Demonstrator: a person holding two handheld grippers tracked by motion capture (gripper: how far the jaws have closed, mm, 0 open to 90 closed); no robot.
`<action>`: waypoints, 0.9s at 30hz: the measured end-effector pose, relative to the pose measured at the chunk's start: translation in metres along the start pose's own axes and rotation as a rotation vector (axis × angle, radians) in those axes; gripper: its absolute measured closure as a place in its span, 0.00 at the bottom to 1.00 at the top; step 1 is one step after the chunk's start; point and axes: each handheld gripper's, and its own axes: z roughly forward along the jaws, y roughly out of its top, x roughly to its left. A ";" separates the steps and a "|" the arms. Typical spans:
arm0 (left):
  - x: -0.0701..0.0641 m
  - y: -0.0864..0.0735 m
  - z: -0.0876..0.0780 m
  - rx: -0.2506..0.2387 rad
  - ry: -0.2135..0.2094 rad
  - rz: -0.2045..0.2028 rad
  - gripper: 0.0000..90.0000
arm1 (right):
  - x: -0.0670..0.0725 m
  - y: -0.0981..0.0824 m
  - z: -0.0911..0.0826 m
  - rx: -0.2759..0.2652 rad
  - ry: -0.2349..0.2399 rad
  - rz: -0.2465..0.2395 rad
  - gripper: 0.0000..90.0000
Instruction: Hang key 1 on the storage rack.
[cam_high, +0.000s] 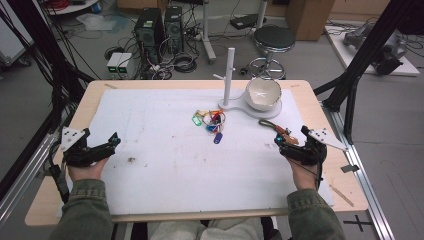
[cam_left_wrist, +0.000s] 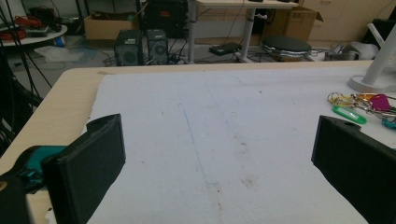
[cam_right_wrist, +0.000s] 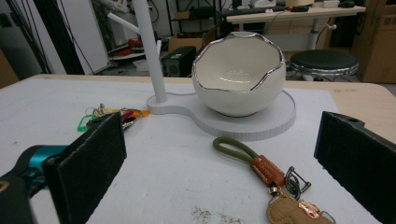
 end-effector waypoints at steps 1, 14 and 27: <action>0.000 0.000 0.001 -0.002 -0.002 -0.008 0.04 | 0.000 0.000 0.000 0.005 0.004 0.000 0.01; -0.001 -0.002 0.004 0.011 -0.014 -0.012 0.04 | -0.006 0.004 0.003 0.053 0.000 -0.003 0.01; 0.000 -0.002 0.004 0.011 -0.003 -0.018 0.04 | -0.011 0.013 0.023 0.153 0.021 -0.065 0.01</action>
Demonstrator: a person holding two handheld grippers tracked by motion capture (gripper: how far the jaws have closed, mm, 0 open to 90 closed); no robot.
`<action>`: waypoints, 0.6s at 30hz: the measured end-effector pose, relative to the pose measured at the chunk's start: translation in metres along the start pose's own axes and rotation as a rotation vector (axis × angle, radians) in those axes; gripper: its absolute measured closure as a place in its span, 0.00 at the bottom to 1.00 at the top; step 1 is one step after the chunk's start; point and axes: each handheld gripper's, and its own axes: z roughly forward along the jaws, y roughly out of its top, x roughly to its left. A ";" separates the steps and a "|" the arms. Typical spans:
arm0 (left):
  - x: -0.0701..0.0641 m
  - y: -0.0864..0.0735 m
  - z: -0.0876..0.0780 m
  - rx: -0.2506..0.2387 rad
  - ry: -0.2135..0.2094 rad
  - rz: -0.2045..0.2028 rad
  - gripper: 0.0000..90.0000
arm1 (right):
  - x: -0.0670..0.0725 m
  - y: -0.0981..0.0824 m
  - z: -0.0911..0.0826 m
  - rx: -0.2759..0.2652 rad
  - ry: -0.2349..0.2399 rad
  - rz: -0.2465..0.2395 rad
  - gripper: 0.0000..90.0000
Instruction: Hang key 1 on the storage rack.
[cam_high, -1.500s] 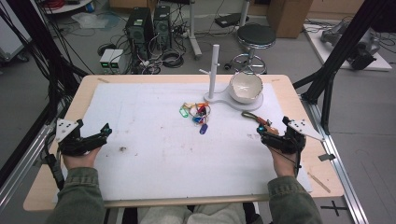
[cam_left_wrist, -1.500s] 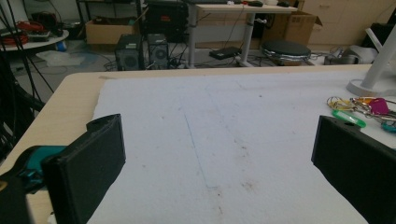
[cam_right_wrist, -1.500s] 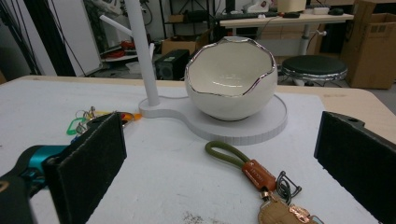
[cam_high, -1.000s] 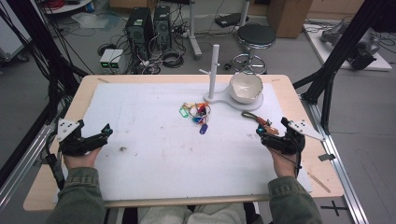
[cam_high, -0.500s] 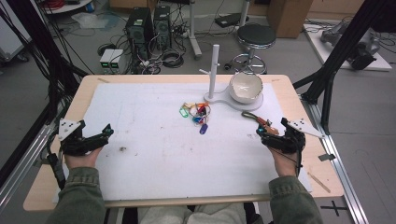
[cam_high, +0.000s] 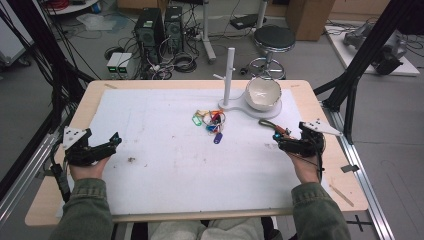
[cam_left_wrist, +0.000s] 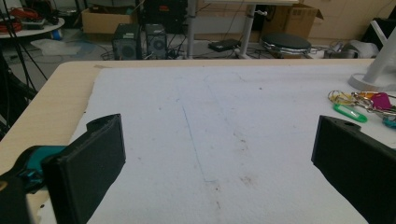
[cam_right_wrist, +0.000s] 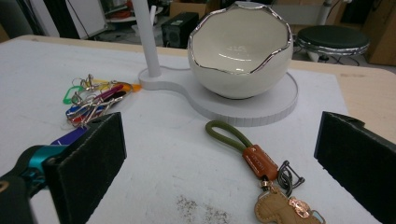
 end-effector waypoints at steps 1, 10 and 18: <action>0.000 0.000 0.000 0.001 0.001 0.001 0.04 | -0.001 0.000 0.001 0.004 0.003 -0.001 0.01; 0.000 0.000 0.000 0.005 0.000 0.003 0.04 | -0.012 0.008 0.016 0.081 0.027 -0.002 0.01; 0.000 0.000 0.001 0.003 -0.005 -0.001 0.04 | -0.020 0.019 0.028 0.125 0.047 -0.008 0.01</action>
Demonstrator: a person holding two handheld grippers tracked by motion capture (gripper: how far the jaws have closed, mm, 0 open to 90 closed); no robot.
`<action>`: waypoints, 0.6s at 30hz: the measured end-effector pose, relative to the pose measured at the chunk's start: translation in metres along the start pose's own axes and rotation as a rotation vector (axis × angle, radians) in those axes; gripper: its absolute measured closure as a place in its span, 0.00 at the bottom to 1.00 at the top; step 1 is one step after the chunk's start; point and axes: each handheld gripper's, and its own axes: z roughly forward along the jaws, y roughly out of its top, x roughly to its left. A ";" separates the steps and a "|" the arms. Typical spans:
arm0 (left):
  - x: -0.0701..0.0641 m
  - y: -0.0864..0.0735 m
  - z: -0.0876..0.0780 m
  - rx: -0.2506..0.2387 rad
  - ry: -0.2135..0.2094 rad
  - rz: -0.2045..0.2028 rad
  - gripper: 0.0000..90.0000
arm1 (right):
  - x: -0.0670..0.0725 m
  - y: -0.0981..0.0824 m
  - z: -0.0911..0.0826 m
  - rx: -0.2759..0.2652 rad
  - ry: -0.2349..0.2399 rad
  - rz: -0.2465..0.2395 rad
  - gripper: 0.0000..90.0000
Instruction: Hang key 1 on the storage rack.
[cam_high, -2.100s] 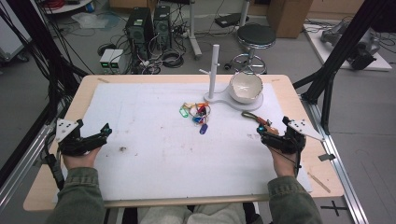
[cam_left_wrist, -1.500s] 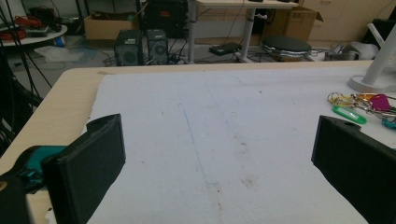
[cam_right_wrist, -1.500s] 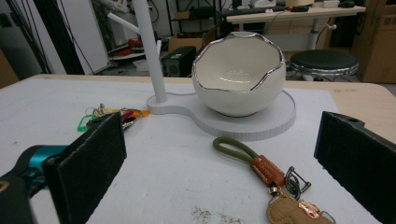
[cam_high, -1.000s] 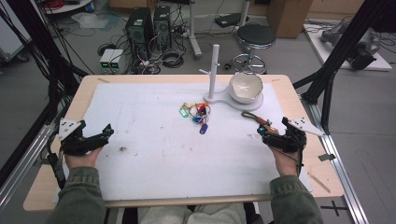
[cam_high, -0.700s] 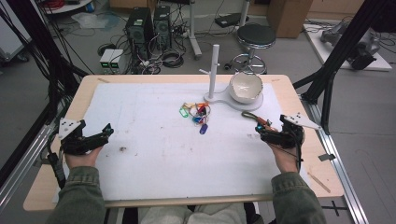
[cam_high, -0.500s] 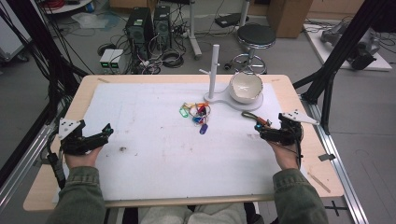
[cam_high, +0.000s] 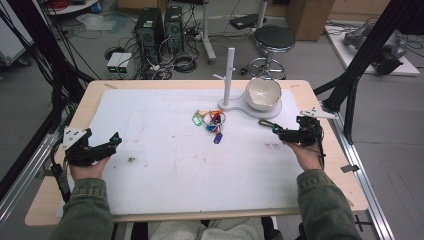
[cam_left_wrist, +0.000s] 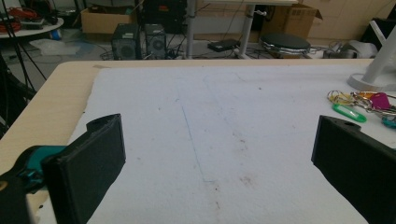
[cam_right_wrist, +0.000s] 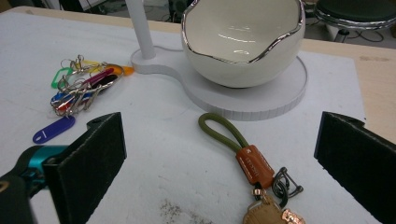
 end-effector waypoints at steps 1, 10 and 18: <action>0.000 0.000 0.000 -0.001 0.000 0.000 0.04 | 0.000 0.001 0.001 0.003 0.001 0.002 0.01; 0.000 -0.001 0.001 0.006 -0.001 -0.002 0.04 | -0.007 0.004 0.013 0.041 0.009 0.005 0.01; 0.001 0.000 0.002 -0.007 -0.008 -0.016 0.04 | -0.015 0.013 0.028 0.113 0.010 -0.023 0.01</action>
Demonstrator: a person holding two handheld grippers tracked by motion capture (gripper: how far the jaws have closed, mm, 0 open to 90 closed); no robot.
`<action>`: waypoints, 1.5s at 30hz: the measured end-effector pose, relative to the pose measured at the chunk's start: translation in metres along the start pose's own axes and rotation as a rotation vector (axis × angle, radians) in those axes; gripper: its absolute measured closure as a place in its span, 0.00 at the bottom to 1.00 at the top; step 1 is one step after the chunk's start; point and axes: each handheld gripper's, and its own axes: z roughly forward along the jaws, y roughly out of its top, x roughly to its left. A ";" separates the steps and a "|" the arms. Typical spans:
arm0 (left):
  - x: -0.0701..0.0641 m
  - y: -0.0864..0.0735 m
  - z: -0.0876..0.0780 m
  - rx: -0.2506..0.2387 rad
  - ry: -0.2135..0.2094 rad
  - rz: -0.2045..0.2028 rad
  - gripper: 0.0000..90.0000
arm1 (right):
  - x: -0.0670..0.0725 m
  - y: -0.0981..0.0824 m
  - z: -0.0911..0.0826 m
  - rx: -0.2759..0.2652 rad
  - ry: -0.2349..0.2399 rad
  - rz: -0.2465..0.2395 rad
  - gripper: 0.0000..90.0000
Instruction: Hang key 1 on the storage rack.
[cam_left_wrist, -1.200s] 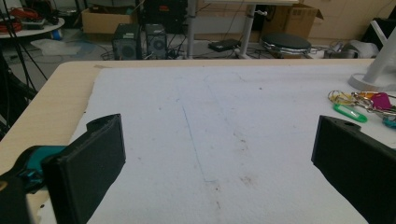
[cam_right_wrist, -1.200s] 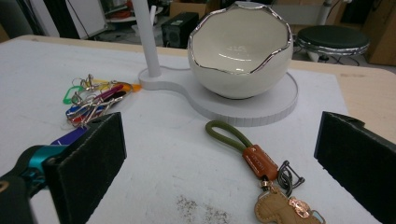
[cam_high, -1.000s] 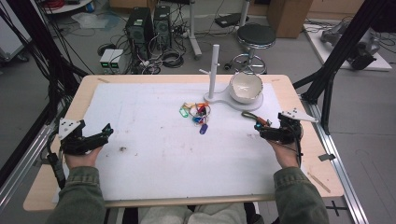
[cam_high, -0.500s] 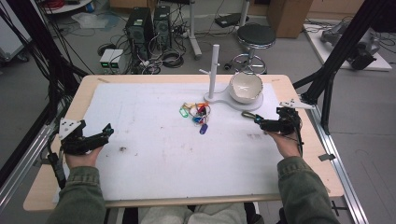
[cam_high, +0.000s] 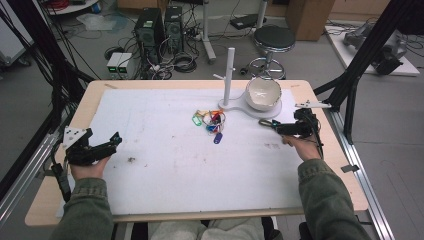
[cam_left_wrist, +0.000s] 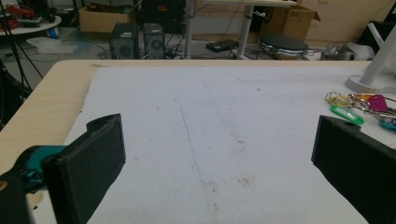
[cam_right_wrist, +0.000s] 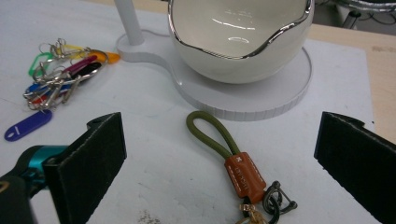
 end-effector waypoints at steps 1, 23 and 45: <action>0.000 0.000 0.000 0.000 0.000 -0.001 0.04 | -0.001 0.001 0.002 0.012 -0.004 -0.003 0.01; -0.001 0.000 0.001 0.004 -0.016 -0.002 0.04 | -0.040 0.012 0.036 0.160 -0.016 0.010 0.01; 0.000 0.000 0.002 0.007 -0.017 -0.003 0.04 | -0.050 0.001 0.057 0.338 0.053 0.001 0.28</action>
